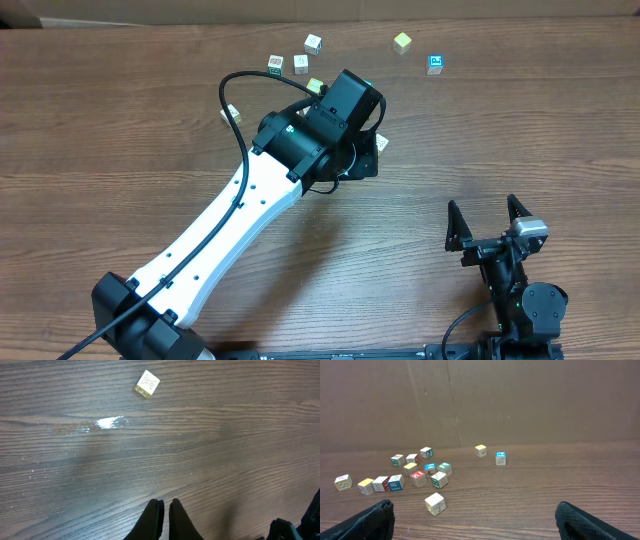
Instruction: Form a circle
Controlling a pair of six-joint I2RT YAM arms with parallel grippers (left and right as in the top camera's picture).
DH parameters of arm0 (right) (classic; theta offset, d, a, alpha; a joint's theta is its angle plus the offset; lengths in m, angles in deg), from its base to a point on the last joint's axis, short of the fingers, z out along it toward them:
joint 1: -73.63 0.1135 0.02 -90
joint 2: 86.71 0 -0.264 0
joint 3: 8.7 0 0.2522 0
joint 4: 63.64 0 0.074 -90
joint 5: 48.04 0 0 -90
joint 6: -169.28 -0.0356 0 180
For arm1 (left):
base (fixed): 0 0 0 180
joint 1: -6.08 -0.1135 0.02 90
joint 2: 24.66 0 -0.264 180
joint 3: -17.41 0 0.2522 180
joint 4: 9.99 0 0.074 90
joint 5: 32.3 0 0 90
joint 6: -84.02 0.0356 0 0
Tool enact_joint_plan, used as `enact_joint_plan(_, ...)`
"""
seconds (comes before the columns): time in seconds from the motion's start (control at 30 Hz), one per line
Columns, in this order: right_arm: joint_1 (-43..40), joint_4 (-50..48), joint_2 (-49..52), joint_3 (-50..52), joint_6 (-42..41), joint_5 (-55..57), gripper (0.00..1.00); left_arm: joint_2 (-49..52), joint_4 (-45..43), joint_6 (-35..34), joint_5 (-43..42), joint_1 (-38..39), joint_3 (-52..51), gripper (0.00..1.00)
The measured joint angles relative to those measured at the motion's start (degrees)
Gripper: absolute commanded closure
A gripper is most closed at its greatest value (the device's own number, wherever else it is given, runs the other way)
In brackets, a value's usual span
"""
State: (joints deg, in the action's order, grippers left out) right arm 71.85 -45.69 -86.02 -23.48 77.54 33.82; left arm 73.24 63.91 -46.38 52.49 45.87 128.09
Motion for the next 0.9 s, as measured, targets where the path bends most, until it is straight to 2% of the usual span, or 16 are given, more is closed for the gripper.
enact_joint_plan(0.43,0.00,-0.02,0.00,0.00,0.02,-0.02,0.00,0.00,0.07,0.00,4.94,0.00,0.00,0.93)
enact_joint_plan(0.9,0.00,-0.02,0.00,0.00,-0.02,0.00,0.00,0.00,0.52,0.00,6.16,0.00,0.00,0.88)
